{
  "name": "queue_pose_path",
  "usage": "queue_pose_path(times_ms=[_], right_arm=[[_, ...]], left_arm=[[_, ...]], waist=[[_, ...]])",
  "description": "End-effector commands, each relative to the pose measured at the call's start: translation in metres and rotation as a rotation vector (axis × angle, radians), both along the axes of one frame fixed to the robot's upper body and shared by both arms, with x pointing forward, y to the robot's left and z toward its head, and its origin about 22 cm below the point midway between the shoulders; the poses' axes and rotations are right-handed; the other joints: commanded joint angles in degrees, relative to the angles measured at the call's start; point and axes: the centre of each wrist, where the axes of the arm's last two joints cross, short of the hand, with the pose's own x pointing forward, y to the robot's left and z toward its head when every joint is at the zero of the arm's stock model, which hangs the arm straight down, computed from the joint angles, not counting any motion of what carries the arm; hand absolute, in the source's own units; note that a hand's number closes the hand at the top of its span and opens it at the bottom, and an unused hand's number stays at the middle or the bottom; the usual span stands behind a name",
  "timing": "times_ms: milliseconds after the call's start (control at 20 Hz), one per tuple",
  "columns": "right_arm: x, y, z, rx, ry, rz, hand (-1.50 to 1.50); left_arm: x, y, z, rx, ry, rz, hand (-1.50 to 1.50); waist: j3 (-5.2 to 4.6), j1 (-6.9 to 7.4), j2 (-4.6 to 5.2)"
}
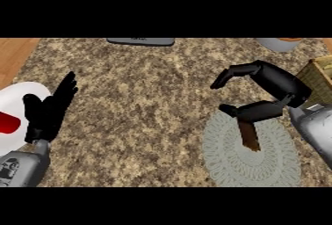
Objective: Pick the sweet potato from the placemat and place it in the basket
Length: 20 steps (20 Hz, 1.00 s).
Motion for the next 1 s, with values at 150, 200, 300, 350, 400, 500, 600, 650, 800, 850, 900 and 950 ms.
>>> queue_pose_path(times_ms=[150, 200, 300, 350, 400, 500, 600, 650, 800, 850, 900, 950], right_arm=[[-0.048, 0.092, -0.080, -0.235, -0.233, 0.304, -1.50], [-0.048, 0.107, -0.077, -0.250, -0.276, 0.269, -1.50], [-0.065, 0.133, -0.080, -0.299, -0.262, 0.226, -1.50], [-0.058, 0.139, -0.078, -0.334, -0.241, 0.175, -1.50], [-0.061, 0.164, -0.062, -0.380, -0.237, 0.167, -1.50], [-0.047, 0.164, -0.038, -0.530, -0.188, 0.111, -1.50], [-0.048, 0.172, -0.025, -0.680, -0.220, 0.064, -1.50], [-0.051, 0.176, -0.015, -0.758, -0.275, 0.041, -1.50], [-0.030, 0.175, 0.025, -1.003, -0.441, -0.100, -1.50], [-0.027, 0.183, 0.030, -1.062, -0.462, -0.141, -1.50], [-0.025, 0.192, 0.045, -1.083, -0.480, -0.189, -1.50], [-0.035, 0.202, 0.054, -1.111, -0.474, -0.199, -1.50]], left_arm=[[0.009, 0.003, -0.003, -0.063, 0.042, 0.013, 0.00], [0.005, 0.013, -0.001, -0.071, 0.042, 0.035, 0.00], [0.003, 0.037, -0.005, -0.077, 0.038, 0.040, 0.00], [0.000, 0.022, -0.013, -0.065, 0.041, 0.034, 0.00], [0.013, 0.028, -0.006, -0.071, 0.038, 0.032, 0.00], [0.014, 0.016, -0.002, -0.081, 0.036, 0.043, 0.00], [0.005, 0.030, -0.003, -0.071, 0.053, 0.030, 0.00], [0.005, 0.033, -0.012, -0.058, 0.062, 0.059, 0.00], [0.006, 0.024, -0.005, -0.067, 0.055, 0.029, 0.00], [0.013, 0.027, 0.003, -0.062, 0.050, 0.039, 0.00], [0.010, 0.017, -0.003, -0.066, 0.061, 0.041, 0.00], [0.010, 0.018, -0.007, -0.078, 0.052, 0.047, 0.00]], waist=[[0.29, -2.53, -0.33], [0.24, -2.64, -0.71], [0.16, -3.60, -0.92], [0.18, -3.67, -0.93], [0.11, -3.93, -0.89], [0.08, -3.99, -1.14], [0.03, -3.72, -1.50], [-0.05, -4.29, -1.62], [-0.11, -3.67, -2.05], [-0.08, -3.82, -1.67], [-0.01, -3.38, -1.64], [-0.01, -4.30, -1.74]])
